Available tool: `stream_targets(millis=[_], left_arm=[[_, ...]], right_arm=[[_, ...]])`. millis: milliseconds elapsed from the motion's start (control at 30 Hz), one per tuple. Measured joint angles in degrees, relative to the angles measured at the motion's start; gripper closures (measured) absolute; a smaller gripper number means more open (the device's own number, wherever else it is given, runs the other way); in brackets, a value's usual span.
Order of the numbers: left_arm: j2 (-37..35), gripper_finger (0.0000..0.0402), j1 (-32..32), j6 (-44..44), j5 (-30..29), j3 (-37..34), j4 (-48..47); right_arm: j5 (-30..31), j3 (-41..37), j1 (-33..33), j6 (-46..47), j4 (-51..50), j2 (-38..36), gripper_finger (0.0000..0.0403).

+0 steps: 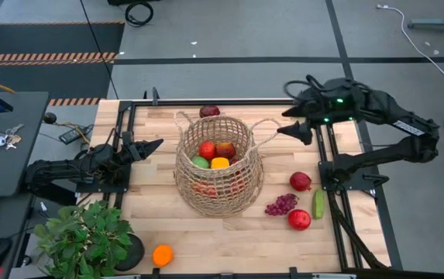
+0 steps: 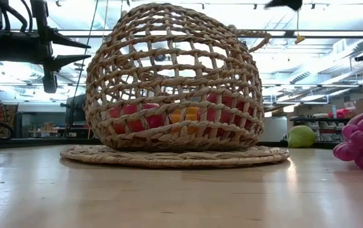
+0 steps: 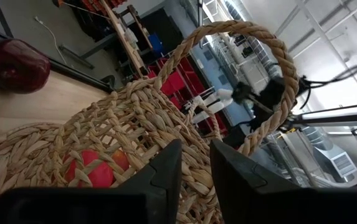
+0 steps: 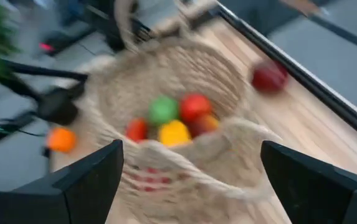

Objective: Build produce basket
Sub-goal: Put the red apple into the basket

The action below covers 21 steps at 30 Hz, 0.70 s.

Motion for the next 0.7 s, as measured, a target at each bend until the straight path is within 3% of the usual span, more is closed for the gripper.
stream_targets(millis=[133, 233, 500, 700], left_arm=[[0.0, 0.0311, 0.02, 0.0, 0.0, 0.02, 0.0], [0.0, 0.0312, 0.02, 0.0, 0.0, 0.0, 0.0], [0.0, 0.0312, 0.0, 0.0, -0.01, 0.0, 0.0], [0.0, 0.0313, 0.02, 0.0, -0.01, 0.01, 0.0]], right_arm=[[1.58, 0.55, 7.88, 2.63, 9.31, -1.14, 0.0025], [3.83, 0.55, 14.1, 3.58, 9.47, 0.41, 0.0029], [3.97, 0.48, 27.42, 8.97, -0.51, 10.79, 0.0036], [3.09, 0.46, 30.08, 7.41, -13.8, 20.88, 0.0037]])
